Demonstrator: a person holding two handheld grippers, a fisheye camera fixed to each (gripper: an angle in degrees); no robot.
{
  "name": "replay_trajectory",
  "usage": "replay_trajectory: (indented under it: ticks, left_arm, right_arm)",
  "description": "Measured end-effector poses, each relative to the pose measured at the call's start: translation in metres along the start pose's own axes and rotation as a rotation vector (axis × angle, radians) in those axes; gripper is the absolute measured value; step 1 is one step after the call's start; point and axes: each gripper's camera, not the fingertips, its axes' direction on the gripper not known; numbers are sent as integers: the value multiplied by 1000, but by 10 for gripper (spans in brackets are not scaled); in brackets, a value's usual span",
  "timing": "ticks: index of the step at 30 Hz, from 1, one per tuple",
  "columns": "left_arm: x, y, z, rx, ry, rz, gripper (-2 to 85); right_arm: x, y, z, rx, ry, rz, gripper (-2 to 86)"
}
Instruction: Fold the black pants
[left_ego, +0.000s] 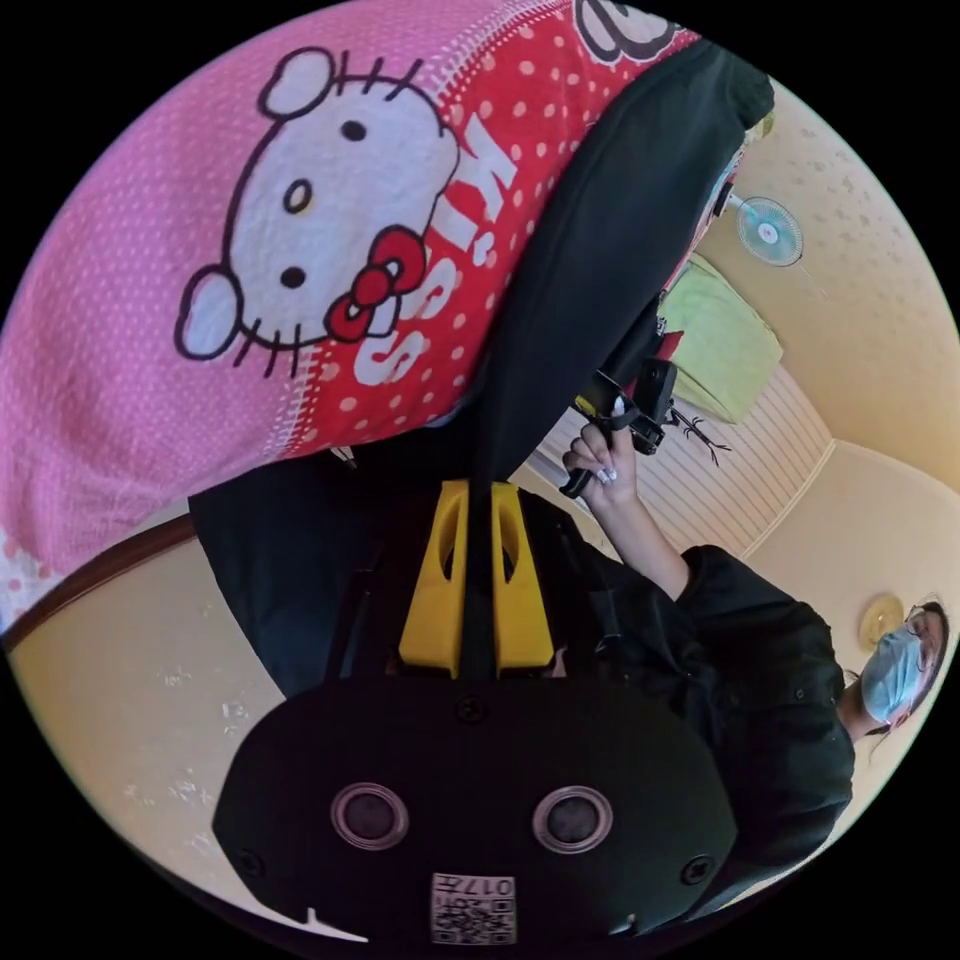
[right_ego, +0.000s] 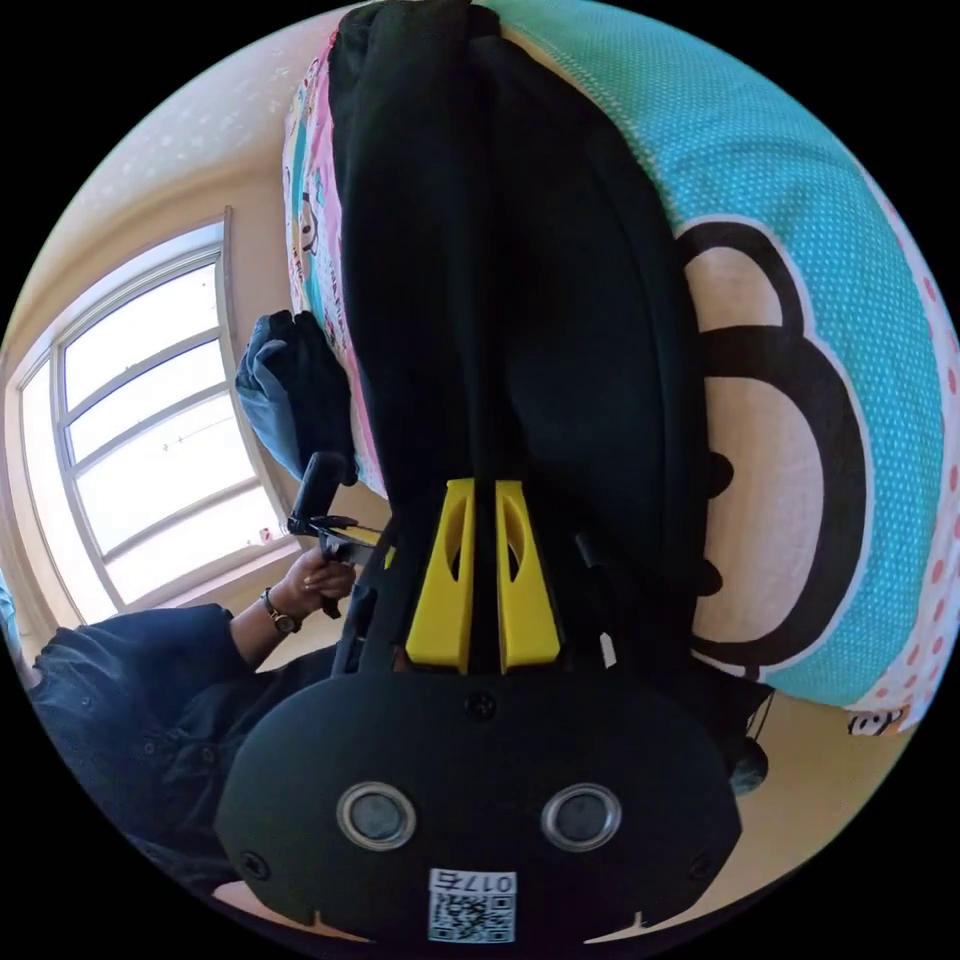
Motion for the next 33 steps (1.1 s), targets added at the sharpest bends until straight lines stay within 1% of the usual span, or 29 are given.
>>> replay_trajectory:
  ticks: [1, 2, 3, 6, 7, 9, 10, 11, 12, 13, 15, 16, 17, 18, 19, 20, 21, 23, 24, 26, 28, 30, 31, 33]
  left_arm:
    - [1, 2, 1, -5, 14, 11, 42]
    - [7, 6, 3, -30, 63, 93, 41]
    - [15, 13, 6, -58, 134, 186, 41]
    - [24, 28, 13, -46, 318, 303, 38]
    - [25, 30, 17, -38, 325, 315, 36]
    - [23, 32, 41, -33, 256, 287, 25]
    - [20, 31, 48, -32, 218, 267, 25]
    - [14, 28, 64, -35, 117, 210, 24]
    - [8, 25, 78, -29, 40, 161, 26]
    - [5, 23, 84, -22, 12, 136, 28]
    - [-4, 18, 94, 36, -103, 26, 43]
    - [-4, 19, 93, 57, -134, 13, 50]
    - [1, 22, 86, 116, -188, 20, 75]
    - [11, 26, 76, 186, -200, 56, 113]
    - [16, 27, 70, 224, -199, 73, 124]
    - [27, 30, 57, 302, -193, 111, 145]
    - [37, 28, 44, 368, -180, 148, 148]
    - [47, 14, 31, 425, -152, 192, 153]
    - [52, -3, 25, 438, -127, 226, 156]
    - [59, -34, 19, 445, -110, 264, 160]
    - [65, -68, 17, 433, -90, 283, 161]
    - [70, -111, 26, 336, -35, 295, 141]
    - [71, -119, 30, 307, -36, 293, 132]
    - [74, -142, 51, 194, -66, 314, 87]
  right_arm:
    - [1, 2, -5, -21, -70, -12, 32]
    - [-1, 8, -16, -31, -133, -43, 27]
    - [-3, 11, -23, -34, -154, -60, 25]
    - [-11, 36, -67, -24, -190, -159, 18]
    - [-10, 46, -82, -22, -197, -183, 17]
    - [-5, 57, -99, -18, -177, -191, 17]
    - [1, 61, -106, -12, -110, -178, 18]
    - [10, 63, -108, -17, -39, -164, 20]
    - [16, 63, -107, -25, -12, -153, 21]
    - [31, 59, -100, -50, 27, -115, 25]
    - [52, 51, -88, -116, 70, -43, 33]
    - [57, 46, -85, -151, 86, -50, 42]
    - [57, 42, -90, -153, 89, -79, 53]
    - [56, 40, -95, -138, 79, -98, 63]
    - [54, 37, -110, -85, 33, -136, 84]
    - [56, 32, -125, -26, -27, -145, 97]
    - [59, 28, -133, 5, -60, -142, 104]
    - [71, 12, -157, 106, -165, -136, 124]
    - [74, 8, -162, 126, -179, -138, 127]
    - [86, -16, -169, 178, -221, -147, 140]
    - [97, -38, -165, 184, -254, -143, 150]
    - [110, -62, -153, 172, -310, -136, 157]
    - [118, -77, -139, 151, -370, -130, 149]
    - [123, -92, -116, 101, -467, -146, 126]
